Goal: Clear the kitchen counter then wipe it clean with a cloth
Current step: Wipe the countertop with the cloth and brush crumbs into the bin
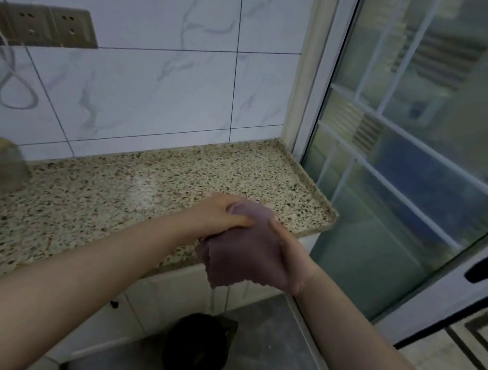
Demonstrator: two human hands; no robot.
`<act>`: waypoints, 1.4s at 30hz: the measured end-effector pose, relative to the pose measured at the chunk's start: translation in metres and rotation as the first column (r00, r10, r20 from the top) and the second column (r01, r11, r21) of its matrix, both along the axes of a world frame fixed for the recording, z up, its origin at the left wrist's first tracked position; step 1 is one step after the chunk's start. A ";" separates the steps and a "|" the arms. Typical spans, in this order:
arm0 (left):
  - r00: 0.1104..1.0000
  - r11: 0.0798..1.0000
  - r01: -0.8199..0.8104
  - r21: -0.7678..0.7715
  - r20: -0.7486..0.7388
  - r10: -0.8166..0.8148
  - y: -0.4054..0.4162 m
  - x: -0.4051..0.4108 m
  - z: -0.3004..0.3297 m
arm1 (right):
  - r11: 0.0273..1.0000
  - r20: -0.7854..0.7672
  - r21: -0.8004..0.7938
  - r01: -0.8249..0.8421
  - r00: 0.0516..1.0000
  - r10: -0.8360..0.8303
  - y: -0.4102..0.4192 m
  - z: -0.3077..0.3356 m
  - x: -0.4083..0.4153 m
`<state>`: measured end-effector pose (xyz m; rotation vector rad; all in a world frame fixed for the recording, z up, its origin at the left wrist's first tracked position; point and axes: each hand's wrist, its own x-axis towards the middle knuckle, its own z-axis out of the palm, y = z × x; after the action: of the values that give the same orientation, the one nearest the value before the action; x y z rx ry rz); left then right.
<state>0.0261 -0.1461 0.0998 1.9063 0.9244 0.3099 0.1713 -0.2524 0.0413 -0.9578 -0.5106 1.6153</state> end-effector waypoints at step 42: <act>0.761 0.717 -0.648 -0.259 -0.194 0.618 0.279 0.151 -0.184 | 0.936 0.565 -0.253 0.247 0.823 -0.064 0.311 -0.069 0.249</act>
<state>0.1770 0.1327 -0.0843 1.2639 1.5931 0.4475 0.4202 0.0588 -0.0278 -1.6912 -0.5471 1.2740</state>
